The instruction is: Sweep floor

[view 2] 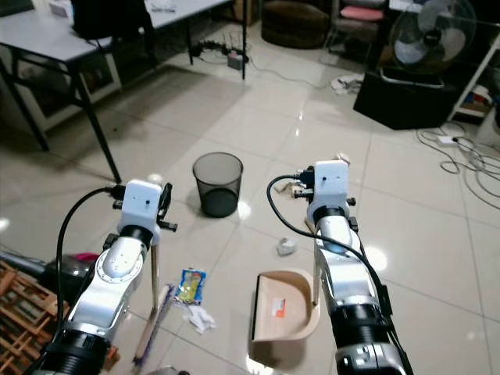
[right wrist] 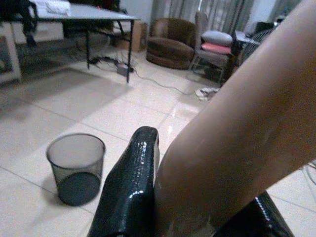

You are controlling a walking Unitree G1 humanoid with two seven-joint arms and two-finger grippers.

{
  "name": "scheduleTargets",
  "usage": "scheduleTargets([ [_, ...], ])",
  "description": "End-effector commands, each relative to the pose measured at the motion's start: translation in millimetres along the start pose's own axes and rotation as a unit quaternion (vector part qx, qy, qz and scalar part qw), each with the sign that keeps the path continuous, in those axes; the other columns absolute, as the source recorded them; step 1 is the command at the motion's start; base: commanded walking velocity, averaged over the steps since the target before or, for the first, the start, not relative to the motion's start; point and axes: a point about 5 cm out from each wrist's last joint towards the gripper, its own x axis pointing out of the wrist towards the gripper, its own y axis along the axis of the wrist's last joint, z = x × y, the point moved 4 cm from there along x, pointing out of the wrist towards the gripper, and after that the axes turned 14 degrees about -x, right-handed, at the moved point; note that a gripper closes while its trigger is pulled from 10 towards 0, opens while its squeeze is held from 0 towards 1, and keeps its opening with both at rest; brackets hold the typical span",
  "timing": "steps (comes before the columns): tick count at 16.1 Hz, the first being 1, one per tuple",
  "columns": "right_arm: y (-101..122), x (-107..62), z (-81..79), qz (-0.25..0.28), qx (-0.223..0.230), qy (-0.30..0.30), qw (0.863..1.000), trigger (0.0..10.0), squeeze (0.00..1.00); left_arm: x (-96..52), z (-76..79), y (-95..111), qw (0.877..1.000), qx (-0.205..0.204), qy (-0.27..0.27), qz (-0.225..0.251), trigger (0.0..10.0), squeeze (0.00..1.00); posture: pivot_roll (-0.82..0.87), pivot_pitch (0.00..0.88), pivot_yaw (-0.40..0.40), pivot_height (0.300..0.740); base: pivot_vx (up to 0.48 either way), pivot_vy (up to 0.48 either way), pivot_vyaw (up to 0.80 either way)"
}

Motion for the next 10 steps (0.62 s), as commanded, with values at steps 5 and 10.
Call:
scheduleTargets([
  [5,11.7,15.1,-6.8,0.034,-0.024,-0.012,0.999,10.0,0.0,11.6,-20.4,6.4,0.997,0.0,0.062,0.037,10.0,0.0,-0.04,0.2,0.048,0.74,0.0,0.0,0.0],
  [10,32.0,16.4,0.1,0.09,-0.01,-0.046,0.995,10.0,0.0,18.0,-9.8,11.6,0.995,-0.059,0.052,0.064,10.0,0.0,-0.07,0.272,0.075,0.74,0.0,0.0,0.0],
])
